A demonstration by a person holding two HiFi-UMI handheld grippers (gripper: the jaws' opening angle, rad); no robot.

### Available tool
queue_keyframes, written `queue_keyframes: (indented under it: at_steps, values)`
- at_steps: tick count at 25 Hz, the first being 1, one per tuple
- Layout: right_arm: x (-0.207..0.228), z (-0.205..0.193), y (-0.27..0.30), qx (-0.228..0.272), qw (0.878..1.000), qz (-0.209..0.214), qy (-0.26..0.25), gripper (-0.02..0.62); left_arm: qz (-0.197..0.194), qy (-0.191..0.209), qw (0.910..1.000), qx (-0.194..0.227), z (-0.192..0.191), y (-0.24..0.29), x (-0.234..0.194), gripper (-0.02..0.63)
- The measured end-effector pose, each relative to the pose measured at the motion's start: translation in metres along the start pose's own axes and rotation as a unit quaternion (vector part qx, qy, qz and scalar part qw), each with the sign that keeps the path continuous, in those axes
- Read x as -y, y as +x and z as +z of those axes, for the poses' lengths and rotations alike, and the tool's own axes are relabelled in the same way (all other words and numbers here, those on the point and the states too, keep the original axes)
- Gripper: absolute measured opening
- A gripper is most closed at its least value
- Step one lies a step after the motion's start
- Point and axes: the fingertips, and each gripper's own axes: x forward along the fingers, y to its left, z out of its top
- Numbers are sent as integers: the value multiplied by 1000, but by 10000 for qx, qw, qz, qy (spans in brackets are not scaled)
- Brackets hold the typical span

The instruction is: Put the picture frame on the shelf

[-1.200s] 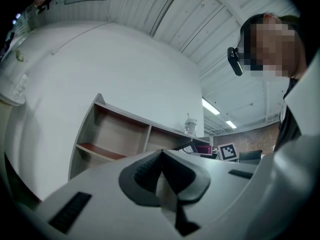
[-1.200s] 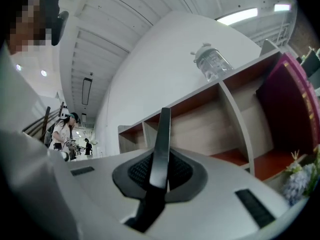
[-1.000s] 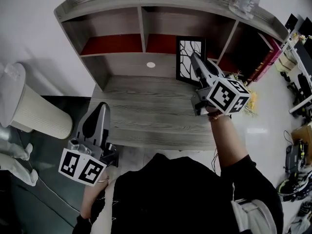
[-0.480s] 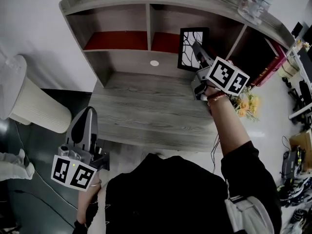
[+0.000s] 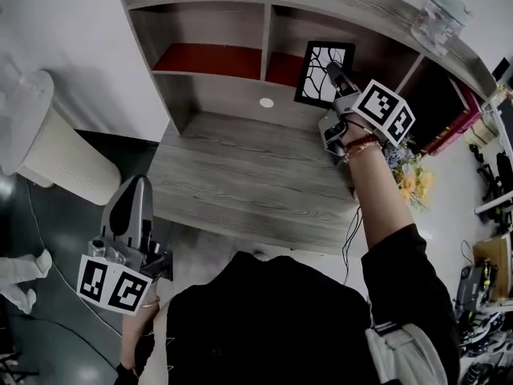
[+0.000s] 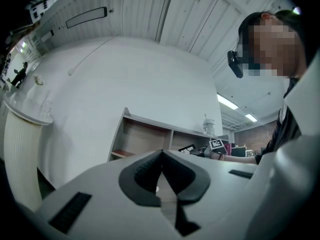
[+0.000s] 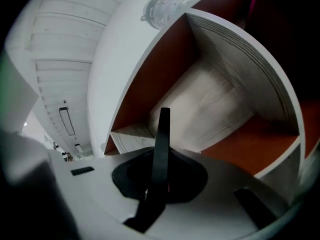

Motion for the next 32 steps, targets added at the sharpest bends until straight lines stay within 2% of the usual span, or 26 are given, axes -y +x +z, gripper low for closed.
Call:
queue_keyframes:
  at_steps: [9, 14, 21, 28, 32]
  values:
    - [16, 3, 15, -69, 9994, -290, -188, 34, 189, 47, 9998, -27, 3, -11, -9, 11]
    - [21, 5, 21, -133, 9971, -477, -573, 38, 239, 118, 9996, -21, 6, -12, -11, 10]
    - [29, 5, 29, -534, 9895, -844, -1047, 66, 335, 116, 9994, 33, 10, -18, -15, 11]
    - [43, 0, 31, -916, 9841, -1157, -993, 89, 366, 29, 9992, 132, 9, -21, -18, 11]
    - [46, -5, 33, -1169, 9801, -1145, -1127, 103, 375, -14, 9991, 174, 8, -21, -19, 11]
